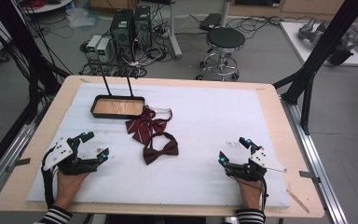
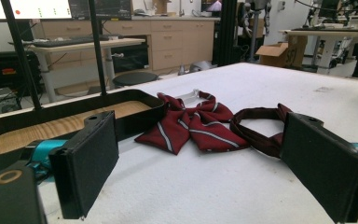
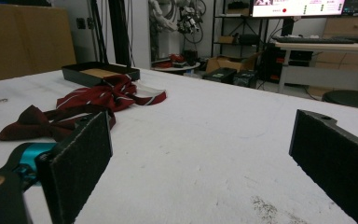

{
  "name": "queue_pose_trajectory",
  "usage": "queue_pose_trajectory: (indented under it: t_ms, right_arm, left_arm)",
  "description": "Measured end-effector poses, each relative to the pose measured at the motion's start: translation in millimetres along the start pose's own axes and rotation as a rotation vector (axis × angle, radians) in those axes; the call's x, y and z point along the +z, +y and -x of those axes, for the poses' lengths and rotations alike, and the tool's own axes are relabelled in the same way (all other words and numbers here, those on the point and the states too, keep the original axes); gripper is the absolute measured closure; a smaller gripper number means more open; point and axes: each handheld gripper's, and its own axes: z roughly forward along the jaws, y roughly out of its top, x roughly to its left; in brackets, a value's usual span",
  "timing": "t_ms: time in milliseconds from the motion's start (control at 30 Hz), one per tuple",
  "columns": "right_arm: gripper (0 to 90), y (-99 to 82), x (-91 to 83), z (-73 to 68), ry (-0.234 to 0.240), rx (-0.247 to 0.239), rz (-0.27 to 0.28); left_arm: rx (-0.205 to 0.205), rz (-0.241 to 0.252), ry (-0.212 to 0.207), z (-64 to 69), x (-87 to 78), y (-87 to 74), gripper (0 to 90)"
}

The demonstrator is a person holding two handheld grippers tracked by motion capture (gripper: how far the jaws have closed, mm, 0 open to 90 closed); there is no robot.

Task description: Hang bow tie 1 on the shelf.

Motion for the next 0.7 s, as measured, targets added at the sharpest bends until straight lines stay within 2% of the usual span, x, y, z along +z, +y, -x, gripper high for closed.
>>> queue_pose_trajectory:
  t_ms: [700]
  right_arm:
    - [5.0,0.0,0.2,0.0,-0.003,-0.003,0.002]
  left_arm:
    - [-0.013,-0.002,0.009,-0.6,0.3,0.2,12.1]
